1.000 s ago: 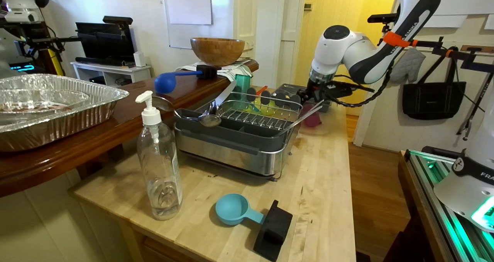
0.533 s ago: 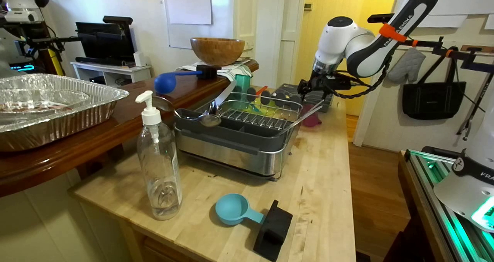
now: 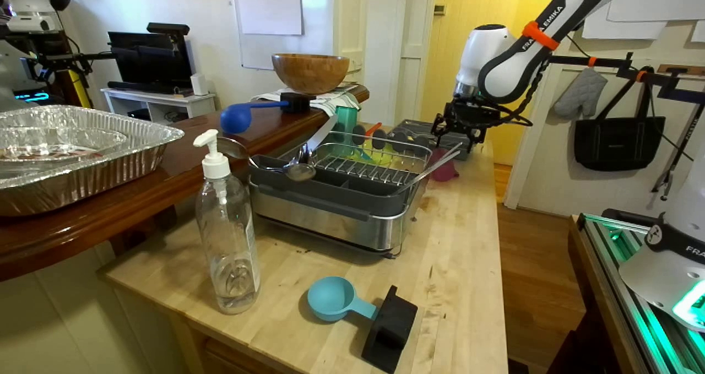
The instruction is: Remove the purple cup from the dying rack and put it on the table
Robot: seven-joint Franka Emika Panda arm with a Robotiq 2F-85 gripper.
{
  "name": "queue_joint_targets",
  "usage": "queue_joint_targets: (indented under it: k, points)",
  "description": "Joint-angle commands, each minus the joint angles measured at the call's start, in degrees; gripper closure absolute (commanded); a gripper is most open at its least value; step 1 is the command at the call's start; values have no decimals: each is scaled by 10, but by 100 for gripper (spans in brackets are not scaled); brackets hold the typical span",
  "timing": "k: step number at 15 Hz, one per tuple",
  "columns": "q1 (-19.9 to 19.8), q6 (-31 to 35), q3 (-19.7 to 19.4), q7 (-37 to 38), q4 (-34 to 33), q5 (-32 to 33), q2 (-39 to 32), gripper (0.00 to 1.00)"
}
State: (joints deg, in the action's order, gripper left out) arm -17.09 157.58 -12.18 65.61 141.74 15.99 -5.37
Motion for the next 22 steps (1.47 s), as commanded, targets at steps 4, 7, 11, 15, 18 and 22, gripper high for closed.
queue_joint_targets:
  k: [4, 7, 11, 15, 18, 22]
  points:
    - [-6, -130, -20, -175, -86, -206, -8, 0]
    - [-7, -207, -30, -228, -124, -236, -21, 0]
    - [-7, -311, -38, -284, -169, -244, -45, 0]
    - [-5, -372, -42, -306, -201, -234, -77, 0]
    - [-5, -387, -44, -303, -219, -240, -99, 0]
    - [-7, -375, -45, -289, -232, -266, -123, 0]
